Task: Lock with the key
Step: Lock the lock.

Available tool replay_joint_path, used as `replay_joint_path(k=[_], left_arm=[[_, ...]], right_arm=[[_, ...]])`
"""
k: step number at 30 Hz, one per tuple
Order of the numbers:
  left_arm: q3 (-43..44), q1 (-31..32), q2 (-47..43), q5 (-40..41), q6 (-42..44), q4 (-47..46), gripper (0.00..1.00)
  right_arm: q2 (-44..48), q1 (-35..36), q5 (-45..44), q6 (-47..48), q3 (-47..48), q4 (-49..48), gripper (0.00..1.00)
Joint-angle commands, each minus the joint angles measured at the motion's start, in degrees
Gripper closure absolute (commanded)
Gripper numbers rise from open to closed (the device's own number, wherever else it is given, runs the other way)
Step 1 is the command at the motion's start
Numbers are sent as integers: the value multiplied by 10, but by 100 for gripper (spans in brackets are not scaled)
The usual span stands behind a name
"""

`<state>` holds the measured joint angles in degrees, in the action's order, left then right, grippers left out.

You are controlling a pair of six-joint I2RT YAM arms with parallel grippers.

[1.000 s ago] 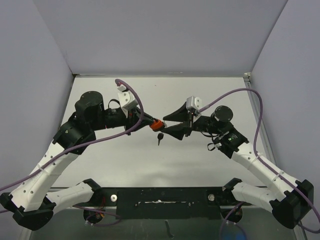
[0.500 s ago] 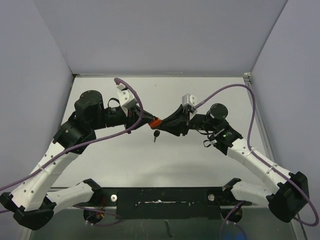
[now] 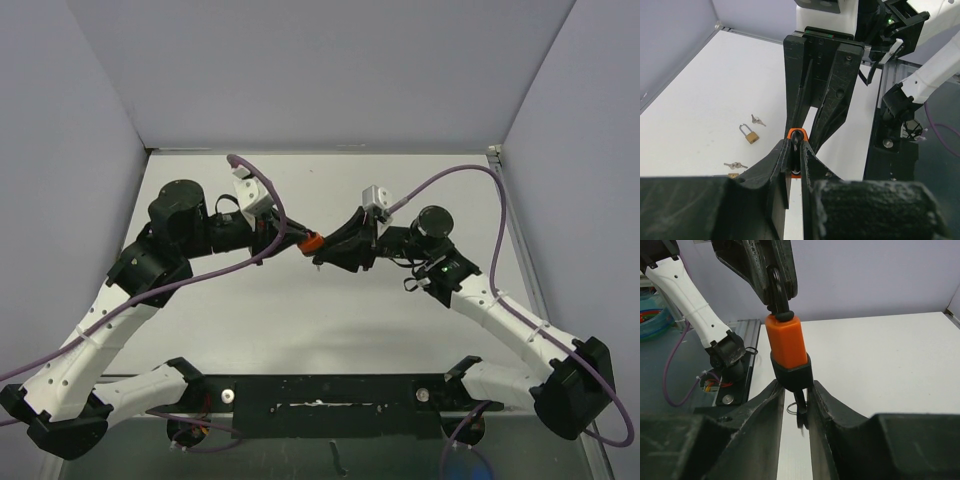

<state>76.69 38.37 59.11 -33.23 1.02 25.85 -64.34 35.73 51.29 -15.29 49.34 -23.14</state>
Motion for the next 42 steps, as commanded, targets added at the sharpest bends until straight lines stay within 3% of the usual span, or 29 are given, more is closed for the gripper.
replay_joint_path(k=[1, 4, 8, 29, 42], left_arm=[[28, -5, -4, 13, -7, -74, 100], [26, -7, -2, 18, -10, -85, 100], [27, -9, -1, 21, -12, -87, 100], [78, -34, -4, 102, 19, -161, 100], [29, -40, -32, 164, 25, -272, 100]], right_arm=[[-7, 4, 20, -20, 8, -56, 74], [-11, 4, 24, -25, 8, -58, 76], [-11, 5, 22, -26, 6, -60, 100], [-37, 25, -24, 24, -59, 5, 100], [-95, 49, -71, -39, -113, -101, 100]])
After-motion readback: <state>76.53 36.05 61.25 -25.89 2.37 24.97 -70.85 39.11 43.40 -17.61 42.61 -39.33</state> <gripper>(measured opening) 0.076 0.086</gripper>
